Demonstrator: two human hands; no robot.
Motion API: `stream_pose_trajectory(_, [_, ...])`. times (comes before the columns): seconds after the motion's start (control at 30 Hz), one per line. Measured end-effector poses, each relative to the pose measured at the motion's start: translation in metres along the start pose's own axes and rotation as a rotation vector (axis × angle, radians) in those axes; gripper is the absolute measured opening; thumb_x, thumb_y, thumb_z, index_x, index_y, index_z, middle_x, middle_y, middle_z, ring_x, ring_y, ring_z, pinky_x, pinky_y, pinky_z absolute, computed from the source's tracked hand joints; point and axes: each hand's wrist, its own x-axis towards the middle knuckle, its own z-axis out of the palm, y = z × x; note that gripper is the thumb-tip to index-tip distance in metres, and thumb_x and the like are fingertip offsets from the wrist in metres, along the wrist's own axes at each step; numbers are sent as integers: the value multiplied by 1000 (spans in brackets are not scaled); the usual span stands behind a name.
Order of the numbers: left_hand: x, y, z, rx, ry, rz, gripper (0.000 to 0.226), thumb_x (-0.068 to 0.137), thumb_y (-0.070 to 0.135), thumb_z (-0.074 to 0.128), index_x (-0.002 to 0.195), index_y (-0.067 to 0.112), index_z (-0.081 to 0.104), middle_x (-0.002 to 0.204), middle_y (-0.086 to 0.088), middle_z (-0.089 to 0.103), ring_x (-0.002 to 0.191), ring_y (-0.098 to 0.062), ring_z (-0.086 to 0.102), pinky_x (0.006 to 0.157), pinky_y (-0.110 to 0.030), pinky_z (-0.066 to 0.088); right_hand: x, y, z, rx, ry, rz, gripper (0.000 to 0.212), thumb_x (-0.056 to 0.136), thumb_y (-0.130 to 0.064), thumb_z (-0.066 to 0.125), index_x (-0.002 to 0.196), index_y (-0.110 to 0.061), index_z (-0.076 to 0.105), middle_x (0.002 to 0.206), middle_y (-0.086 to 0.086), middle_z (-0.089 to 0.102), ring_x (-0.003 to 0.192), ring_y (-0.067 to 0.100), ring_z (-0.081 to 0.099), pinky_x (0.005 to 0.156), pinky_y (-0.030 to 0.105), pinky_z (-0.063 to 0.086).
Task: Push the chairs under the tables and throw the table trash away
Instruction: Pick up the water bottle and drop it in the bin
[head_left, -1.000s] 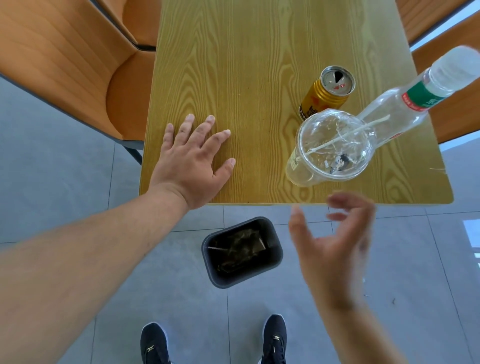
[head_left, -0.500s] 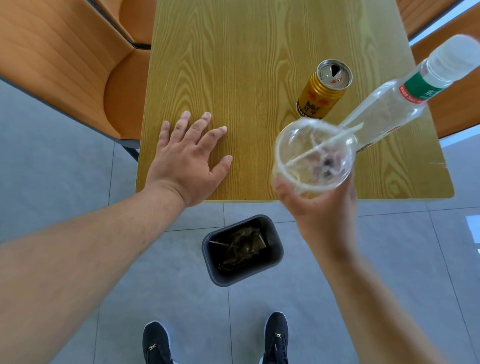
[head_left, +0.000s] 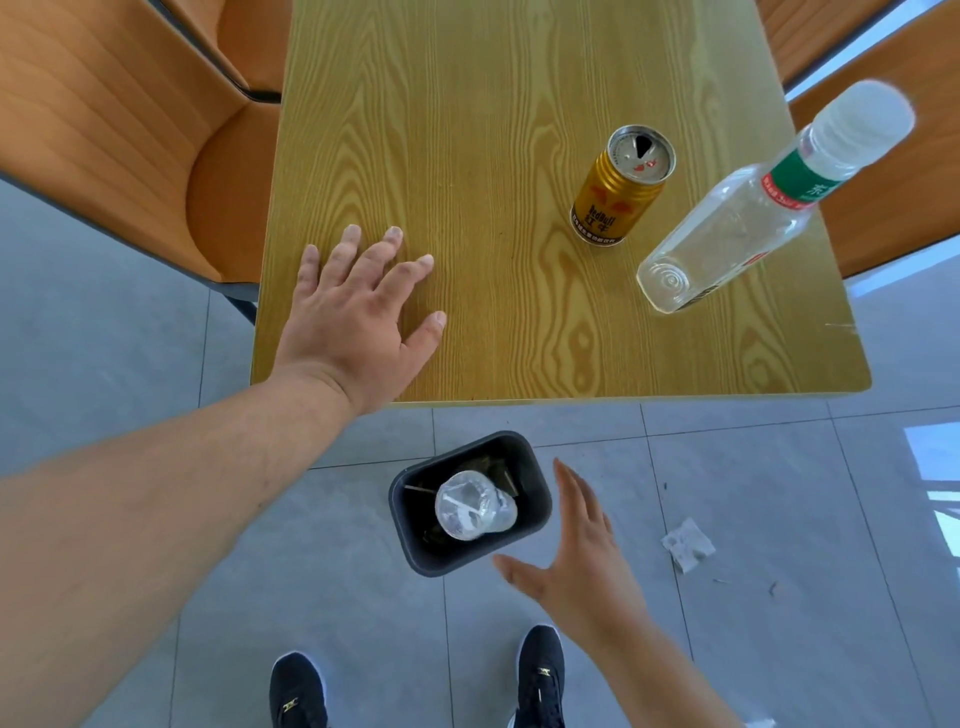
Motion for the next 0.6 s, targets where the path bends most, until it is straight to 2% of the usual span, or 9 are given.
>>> stream_pose_trajectory(0.07, [4, 7, 2, 22, 4, -37, 65, 96, 73, 31, 145, 33, 44, 166, -7, 33, 156, -39, 14, 125, -67, 6, 1, -12, -20, 30, 203, -31, 99, 76, -76, 65, 158, -44, 19, 158, -25, 28, 149, 4, 26, 118, 34, 35])
stream_pose_trajectory(0.13, [12, 20, 5, 38, 3, -109, 64, 94, 76, 30, 136, 29, 44, 158, -11, 35, 153, -44, 16, 122, -72, 6, 5, -29, -49, 124, 474, -89, 80, 79, -66, 66, 148, -39, 35, 143, -27, 42, 139, 8, 43, 112, 42, 44])
stream_pose_trajectory(0.2, [25, 33, 7, 39, 2, -149, 64, 93, 77, 27, 135, 30, 40, 155, -14, 32, 152, -45, 14, 121, -75, 5, 16, -46, -86, 205, 725, -197, 74, 82, -53, 73, 145, -26, 43, 141, -16, 51, 132, 14, 52, 106, 47, 49])
stream_pose_trajectory(0.27, [40, 41, 8, 30, -1, -125, 67, 92, 79, 25, 142, 36, 36, 161, -15, 27, 154, -44, 10, 121, -74, 3, 35, -58, -125, 244, 901, -257, 80, 82, -46, 78, 146, -16, 42, 144, -2, 53, 128, 19, 55, 103, 49, 52])
stream_pose_trajectory(0.33, [54, 43, 9, 41, -16, -91, 73, 92, 82, 21, 153, 43, 28, 170, -10, 18, 157, -41, 3, 121, -73, -2, 57, -68, -160, 278, 936, -219, 96, 78, -52, 81, 153, -14, 35, 148, 3, 50, 130, 20, 55, 104, 50, 52])
stream_pose_trajectory(0.4, [62, 43, 8, 59, -32, -83, 78, 91, 85, 16, 158, 46, 20, 174, -5, 9, 159, -38, -4, 121, -72, -5, 81, -78, -183, 320, 839, -172, 109, 75, -58, 84, 159, -17, 27, 154, 3, 46, 135, 19, 52, 109, 49, 49])
stream_pose_trajectory(0.43, [62, 43, 8, 63, -39, -85, 80, 90, 86, 15, 159, 47, 18, 175, -3, 7, 159, -37, -6, 121, -72, -5, 91, -82, -189, 331, 794, -177, 109, 76, -55, 87, 159, -18, 27, 154, 2, 47, 136, 17, 52, 110, 48, 49])
stream_pose_trajectory(0.53, [61, 42, 6, 63, -65, -91, 84, 88, 90, 12, 160, 48, 14, 176, -1, 1, 159, -35, -11, 121, -70, -8, 115, -92, -194, 301, 802, -211, 83, 81, -41, 89, 145, -12, 45, 136, -2, 60, 118, 14, 63, 99, 45, 55])
stream_pose_trajectory(0.6, [62, 42, 5, 64, -78, -95, 84, 88, 90, 12, 161, 49, 12, 176, 0, -1, 159, -34, -13, 122, -70, -9, 120, -96, -189, 310, 829, -221, 68, 83, -37, 87, 136, -14, 51, 127, -4, 64, 109, 14, 67, 93, 46, 57])
